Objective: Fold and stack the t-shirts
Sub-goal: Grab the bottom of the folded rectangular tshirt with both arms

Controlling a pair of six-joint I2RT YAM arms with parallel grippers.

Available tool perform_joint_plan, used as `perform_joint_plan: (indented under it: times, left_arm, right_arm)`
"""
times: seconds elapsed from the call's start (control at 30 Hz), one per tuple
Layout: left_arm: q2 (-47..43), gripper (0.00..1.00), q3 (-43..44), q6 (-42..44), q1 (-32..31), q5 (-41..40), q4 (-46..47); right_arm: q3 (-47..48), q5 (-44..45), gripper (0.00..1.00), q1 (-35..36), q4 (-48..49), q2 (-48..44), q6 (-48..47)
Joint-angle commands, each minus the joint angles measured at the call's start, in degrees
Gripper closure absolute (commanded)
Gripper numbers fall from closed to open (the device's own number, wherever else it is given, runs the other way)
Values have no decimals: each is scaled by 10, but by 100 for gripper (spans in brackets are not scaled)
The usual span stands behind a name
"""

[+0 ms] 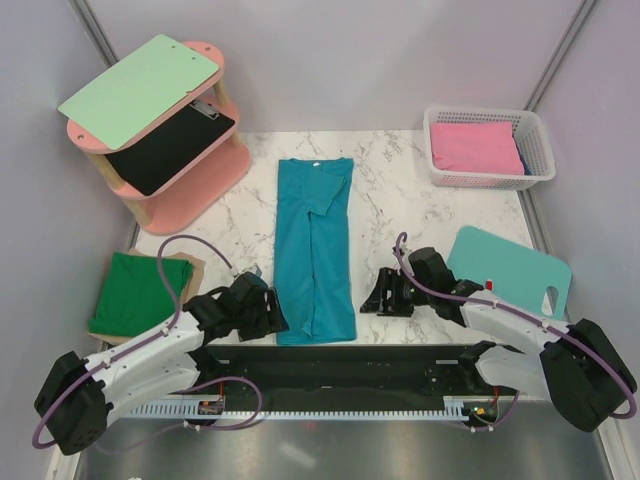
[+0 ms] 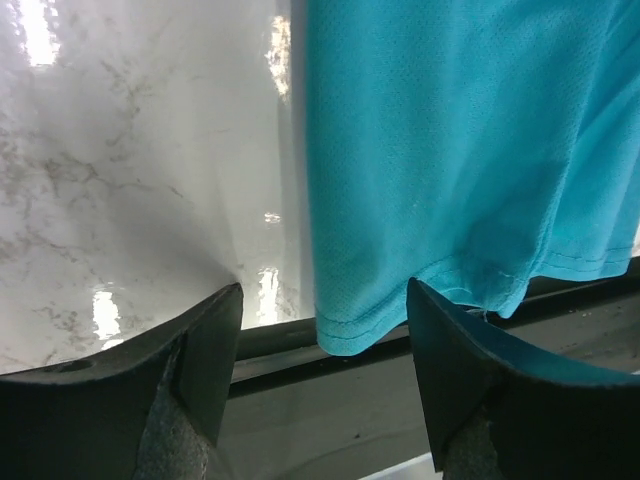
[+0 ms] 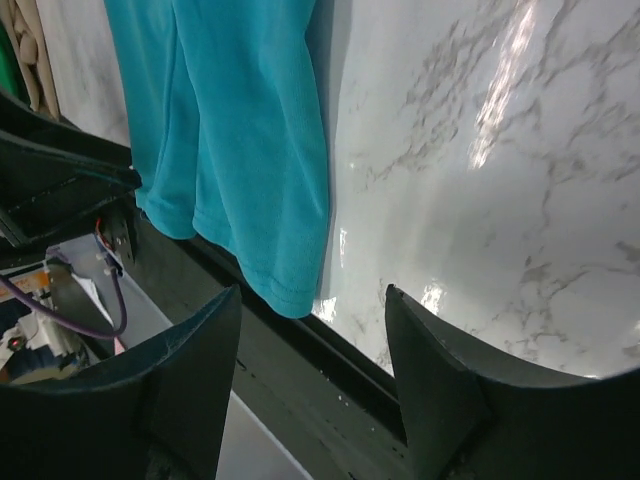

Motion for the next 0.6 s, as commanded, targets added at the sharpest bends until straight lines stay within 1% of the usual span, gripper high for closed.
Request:
perform_joint_plan:
  times: [0.0, 0.13, 0.17, 0.2, 0.23, 0.27, 0.4, 0.43, 0.47, 0.53, 0.57]
  left_arm:
    - [24, 27, -3, -32, -3, 33, 17]
    - [14, 30, -6, -39, -4, 33, 19]
    - [10, 33, -6, -40, -4, 34, 19]
    - [10, 38, -7, -41, -4, 38, 20]
    - [10, 40, -7, -41, -4, 38, 20]
    - [14, 44, -8, -41, -4, 40, 23]
    - [21, 53, -10, -40, -4, 45, 29]
    - [23, 54, -10, -40, -5, 45, 31]
    - [24, 55, -10, -39, -5, 45, 32]
    - [31, 58, -9, -38, -5, 47, 41]
    - [33, 63, -9, -35, -5, 47, 45]
  right_arm:
    - [-44, -38, 34, 31, 88, 20, 82]
    - [-64, -41, 36, 66, 141, 54, 116]
    - [-66, -40, 37, 71, 154, 59, 122]
    - [-71, -39, 37, 75, 177, 73, 128]
    - [-72, -38, 38, 87, 193, 80, 142]
    - [-73, -37, 38, 95, 219, 87, 148]
    - [-65, -26, 41, 127, 269, 144, 171]
    - [-61, -30, 44, 140, 280, 154, 177]
    - [-58, -29, 49, 147, 299, 162, 189]
    - [-51, -10, 56, 165, 298, 182, 191]
    - [-45, -2, 65, 169, 289, 185, 190]
